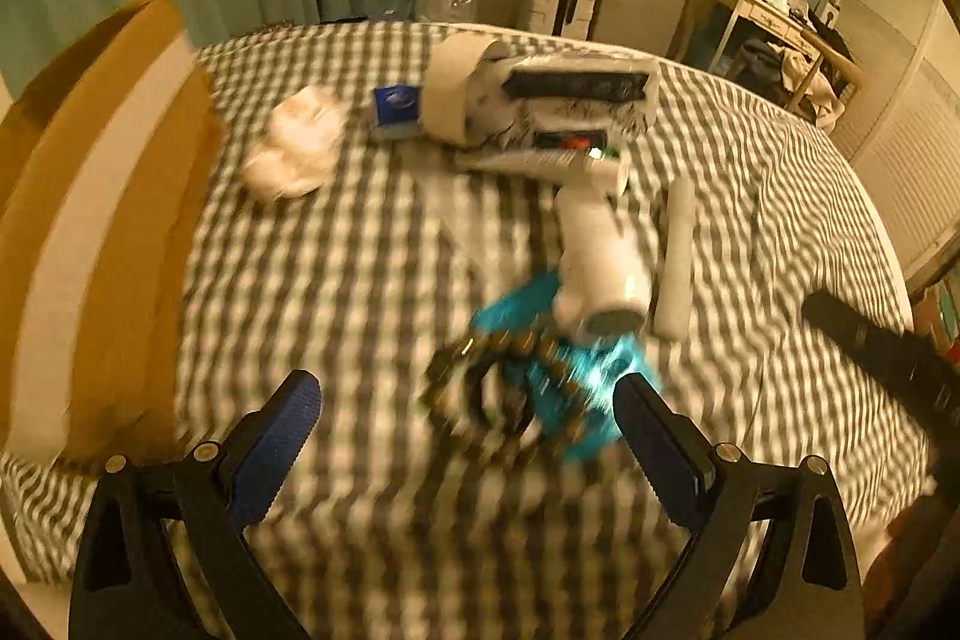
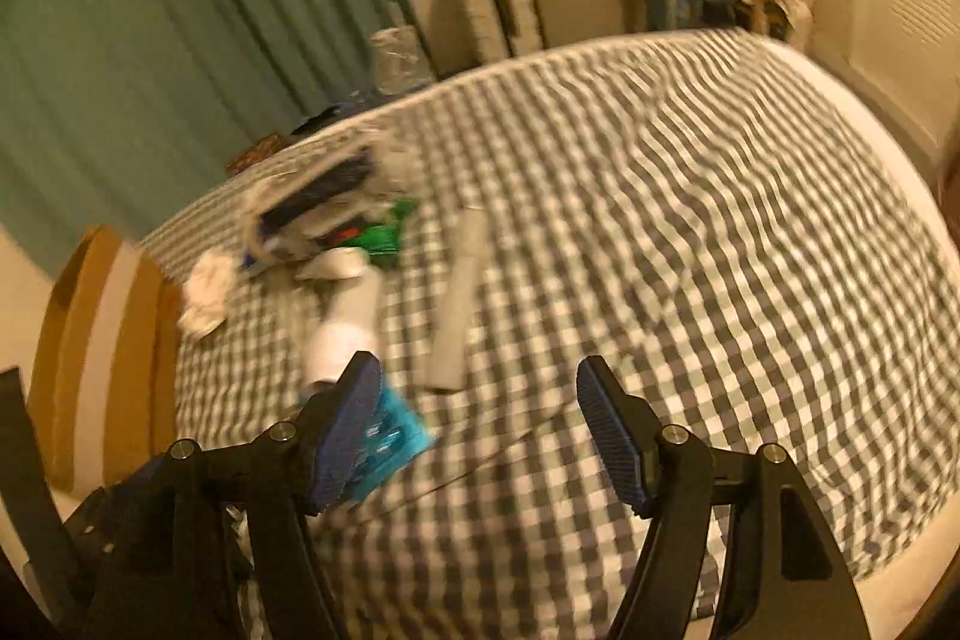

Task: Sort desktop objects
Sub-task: 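Grasp the white bottle with the left gripper while the right gripper holds the white tube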

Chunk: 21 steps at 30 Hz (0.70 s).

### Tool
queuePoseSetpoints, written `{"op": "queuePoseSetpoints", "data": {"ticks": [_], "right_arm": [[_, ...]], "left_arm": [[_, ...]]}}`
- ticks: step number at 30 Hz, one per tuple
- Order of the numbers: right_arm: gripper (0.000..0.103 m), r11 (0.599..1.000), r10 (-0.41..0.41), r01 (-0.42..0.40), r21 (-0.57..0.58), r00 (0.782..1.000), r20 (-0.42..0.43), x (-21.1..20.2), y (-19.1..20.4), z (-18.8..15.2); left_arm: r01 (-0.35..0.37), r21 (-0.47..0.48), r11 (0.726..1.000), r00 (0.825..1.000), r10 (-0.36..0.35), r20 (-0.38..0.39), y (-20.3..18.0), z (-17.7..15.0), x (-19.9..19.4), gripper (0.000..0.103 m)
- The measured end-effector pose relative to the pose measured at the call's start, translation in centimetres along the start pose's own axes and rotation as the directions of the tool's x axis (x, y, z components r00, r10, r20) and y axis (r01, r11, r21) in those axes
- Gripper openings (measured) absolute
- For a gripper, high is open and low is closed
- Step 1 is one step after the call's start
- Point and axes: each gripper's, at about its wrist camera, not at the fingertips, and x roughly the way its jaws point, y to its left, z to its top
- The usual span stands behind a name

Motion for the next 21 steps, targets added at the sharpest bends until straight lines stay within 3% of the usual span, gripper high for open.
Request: {"op": "queuePoseSetpoints", "data": {"ticks": [3, 7, 8, 9, 10, 12, 13, 14, 17, 21], "right_arm": [[0.068, 0.996, -0.008, 0.007, 0.086, 1.0, 0.003, 1.3, -1.9, 0.8], [0.068, 0.987, 0.02, -0.01, 0.158, 0.998, -0.06, 4.1, -3.3, 1.3], [0.068, 0.987, 0.025, -0.013, 0.161, 0.997, -0.07, 4.8, -3.4, 1.5], [0.068, 0.989, 0.021, -0.01, 0.15, 0.998, -0.066, 5.0, -3.3, 1.6], [0.068, 0.993, 0.01, -0.003, 0.12, 0.998, -0.057, 5.4, -3.0, 1.9], [0.068, 0.999, -0.001, 0.004, 0.049, 0.998, -0.069, 6.4, -2.2, 2.4], [0.068, 1.0, -0.002, 0.005, 0.029, 0.997, -0.082, 6.9, -1.9, 2.5], [0.068, 1.0, 0.014, -0.012, 0.023, 0.995, -0.099, 7.6, -1.7, 2.5], [0.065, 0.998, 0.057, -0.053, 0.04, 0.991, -0.117, 8.6, -1.6, 2.6], [0.062, 0.997, 0.07, -0.073, -0.019, 0.989, -0.127, 9.8, -0.1, 3.2]], "left_arm": [[0.002, -0.013, 1.0, 1.0, -0.003, -0.009, -1.3, 2.0, 2.1, 0.101], [0.006, 0.055, 0.998, 1.0, -0.005, -0.011, -4.2, 4.0, 5.6, 0.1], [0.007, 0.073, 0.997, 0.999, -0.005, -0.034, -4.8, 4.4, 6.8, 0.096], [0.007, 0.082, 0.997, 0.998, -0.003, -0.055, -5.1, 4.6, 7.8, 0.091], [0.0, 0.091, 0.996, 0.996, 0.008, -0.084, -5.2, 4.9, 8.9, 0.074], [-0.002, 0.103, 0.995, 0.994, 0.013, -0.112, -5.0, 5.2, 9.9, 0.064], [0.002, 0.134, 0.991, 0.995, 0.011, -0.095, -5.1, 5.5, 9.5, 0.044], [0.028, 0.162, 0.986, 0.994, -0.01, -0.112, -5.0, 5.8, 9.3, 0.044], [0.056, 0.105, 0.993, 0.99, -0.041, -0.138, -3.1, 6.2, 8.8, 0.044], [0.028, 0.072, 0.997, 0.992, -0.019, -0.126, -0.7, 5.9, 8.4, 0.044]]}}
